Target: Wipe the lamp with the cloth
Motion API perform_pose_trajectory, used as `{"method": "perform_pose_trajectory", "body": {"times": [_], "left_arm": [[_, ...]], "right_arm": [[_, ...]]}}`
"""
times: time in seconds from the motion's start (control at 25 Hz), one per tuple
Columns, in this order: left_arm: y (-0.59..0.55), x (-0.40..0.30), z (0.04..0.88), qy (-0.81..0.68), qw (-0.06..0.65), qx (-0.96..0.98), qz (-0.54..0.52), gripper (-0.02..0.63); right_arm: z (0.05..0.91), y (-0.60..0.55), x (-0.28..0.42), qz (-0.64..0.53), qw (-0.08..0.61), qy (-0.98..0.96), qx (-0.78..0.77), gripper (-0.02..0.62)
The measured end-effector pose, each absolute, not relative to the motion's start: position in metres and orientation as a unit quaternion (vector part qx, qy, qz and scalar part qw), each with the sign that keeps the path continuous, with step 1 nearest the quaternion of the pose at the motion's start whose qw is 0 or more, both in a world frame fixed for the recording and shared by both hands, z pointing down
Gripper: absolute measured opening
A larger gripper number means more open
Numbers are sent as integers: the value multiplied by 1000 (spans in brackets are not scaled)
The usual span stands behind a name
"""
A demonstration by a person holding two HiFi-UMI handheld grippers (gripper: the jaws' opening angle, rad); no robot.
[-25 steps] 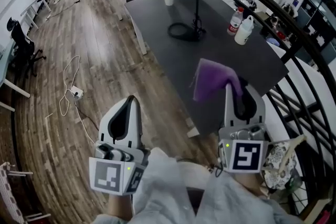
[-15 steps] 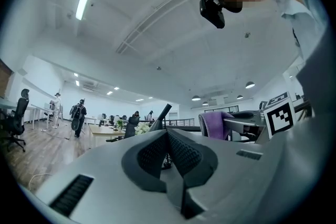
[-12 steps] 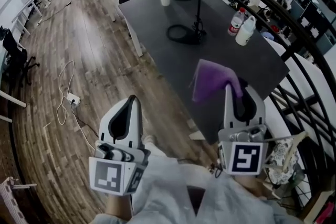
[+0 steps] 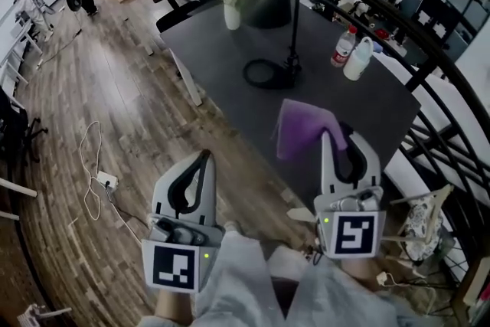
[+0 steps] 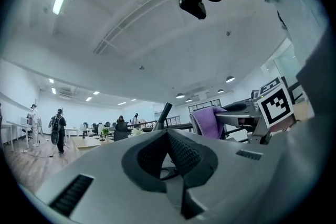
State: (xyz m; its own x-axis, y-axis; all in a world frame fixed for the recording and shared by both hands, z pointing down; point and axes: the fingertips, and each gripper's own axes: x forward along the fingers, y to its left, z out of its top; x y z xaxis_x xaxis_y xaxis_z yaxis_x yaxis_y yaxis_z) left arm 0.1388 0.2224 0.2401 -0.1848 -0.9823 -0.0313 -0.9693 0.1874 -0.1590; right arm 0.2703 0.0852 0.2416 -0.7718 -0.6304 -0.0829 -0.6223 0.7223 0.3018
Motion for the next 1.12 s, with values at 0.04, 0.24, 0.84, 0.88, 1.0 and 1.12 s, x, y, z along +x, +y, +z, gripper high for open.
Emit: {"method": "perform_pose_trajectory", "body": {"times": [0.04,0.24,0.84,0.88,1.0,1.12], "left_arm": [[220,131,240,764,62,-640,-51,8],[212,89,240,749,54,-659,-42,6],[207,7,251,728,37,-684,-22,6],[207,3,252,729,35,-683,-19,6],[204,-8,253,736,31,-676,-11,6],[199,-19,253,745,32,-667,-5,8]], "right_arm": [[241,85,262,-159,15,-927,341,60],[238,81,227,-163,23,-917,364,60],[235,67,154,-194,31,-894,403,60],[236,66,150,-196,33,-894,402,60],[235,60,140,-198,36,-893,401,60],[234,47,135,-203,39,-891,404,60]]}}
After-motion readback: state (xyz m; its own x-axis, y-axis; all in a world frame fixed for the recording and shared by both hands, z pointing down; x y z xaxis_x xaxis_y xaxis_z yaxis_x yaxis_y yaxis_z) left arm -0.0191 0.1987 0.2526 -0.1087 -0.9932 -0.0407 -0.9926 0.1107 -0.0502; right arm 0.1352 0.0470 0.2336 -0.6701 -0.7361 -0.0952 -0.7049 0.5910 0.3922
